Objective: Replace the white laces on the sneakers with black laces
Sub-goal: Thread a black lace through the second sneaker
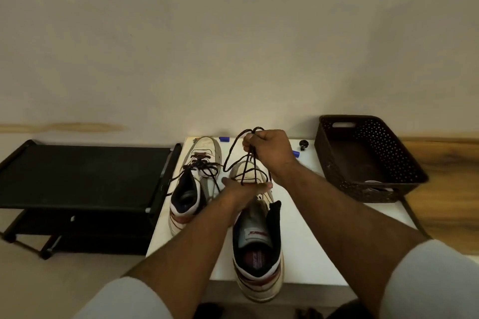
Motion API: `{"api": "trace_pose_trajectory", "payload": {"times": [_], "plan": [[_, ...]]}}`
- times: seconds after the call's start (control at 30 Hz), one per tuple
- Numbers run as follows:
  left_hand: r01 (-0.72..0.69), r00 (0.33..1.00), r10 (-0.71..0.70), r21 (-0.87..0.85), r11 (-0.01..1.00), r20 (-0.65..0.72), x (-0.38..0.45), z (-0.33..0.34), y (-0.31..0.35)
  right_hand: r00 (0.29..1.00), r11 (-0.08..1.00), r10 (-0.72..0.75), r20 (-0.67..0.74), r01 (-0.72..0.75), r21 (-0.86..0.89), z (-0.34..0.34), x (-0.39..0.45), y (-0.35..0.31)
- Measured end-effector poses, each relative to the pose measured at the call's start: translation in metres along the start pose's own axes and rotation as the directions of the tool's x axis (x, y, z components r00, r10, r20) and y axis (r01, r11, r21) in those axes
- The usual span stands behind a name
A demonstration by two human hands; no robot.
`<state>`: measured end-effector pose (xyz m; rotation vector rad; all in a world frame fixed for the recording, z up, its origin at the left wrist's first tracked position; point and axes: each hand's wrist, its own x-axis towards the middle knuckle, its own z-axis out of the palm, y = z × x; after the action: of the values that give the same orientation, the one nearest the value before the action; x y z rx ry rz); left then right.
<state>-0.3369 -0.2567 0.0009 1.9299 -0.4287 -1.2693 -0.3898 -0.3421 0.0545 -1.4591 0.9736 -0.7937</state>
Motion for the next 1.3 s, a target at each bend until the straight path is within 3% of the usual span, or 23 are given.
{"api": "trace_pose_trajectory", "payload": {"times": [0.07, 0.17, 0.3, 0.53, 0.67, 0.87, 0.93, 1.0, 1.07, 1.3], "plan": [[0.108, 0.991, -0.106, 0.013, 0.994, -0.076, 0.009, 0.012, -0.002, 1.000, 1.000, 0.008, 0.000, -0.008, -0.003, 0.001, 0.000, 0.000], [0.219, 0.967, -0.191, 0.171, 0.961, -0.166, 0.011, 0.026, -0.005, 0.998, 0.998, 0.057, -0.028, -0.056, 0.033, 0.001, 0.003, 0.000], [0.312, 0.927, -0.208, 0.334, 0.890, -0.313, 0.016, 0.038, -0.004, 0.995, 0.994, 0.081, -0.062, -0.076, 0.077, -0.001, 0.000, 0.001], [0.204, 0.955, -0.111, 0.339, 0.919, -0.274, 0.005, 0.039, -0.007, 0.992, 0.993, -0.048, -0.116, 0.061, 0.105, 0.002, 0.015, -0.067], [0.191, 0.955, -0.093, 0.342, 0.920, -0.283, 0.003, 0.039, -0.010, 0.986, 0.997, -0.031, -0.163, 0.042, 0.067, 0.004, 0.016, -0.069], [0.136, 0.949, -0.041, 0.288, 0.948, -0.311, 0.006, 0.041, -0.015, 0.995, 0.993, -0.071, -0.069, 0.077, 0.091, -0.002, 0.005, -0.063], [0.092, 0.930, 0.019, 0.281, 0.955, -0.368, 0.006, 0.037, -0.015, 0.996, 0.994, -0.076, -0.037, 0.079, 0.078, -0.004, 0.000, -0.060], [0.025, 0.868, 0.181, 0.405, 0.914, -0.462, 0.002, 0.031, -0.012, 0.998, 0.993, -0.061, -0.033, 0.064, 0.096, -0.006, -0.001, -0.061], [-0.027, 0.833, 0.289, 0.488, 0.872, -0.472, -0.002, 0.027, -0.007, 0.998, 0.991, -0.046, -0.042, 0.051, 0.124, -0.005, -0.002, -0.060], [-0.084, 0.808, 0.396, 0.579, 0.811, -0.437, 0.002, 0.031, -0.001, 0.999, 0.985, -0.018, -0.043, 0.025, 0.169, 0.004, -0.012, -0.055]]}}
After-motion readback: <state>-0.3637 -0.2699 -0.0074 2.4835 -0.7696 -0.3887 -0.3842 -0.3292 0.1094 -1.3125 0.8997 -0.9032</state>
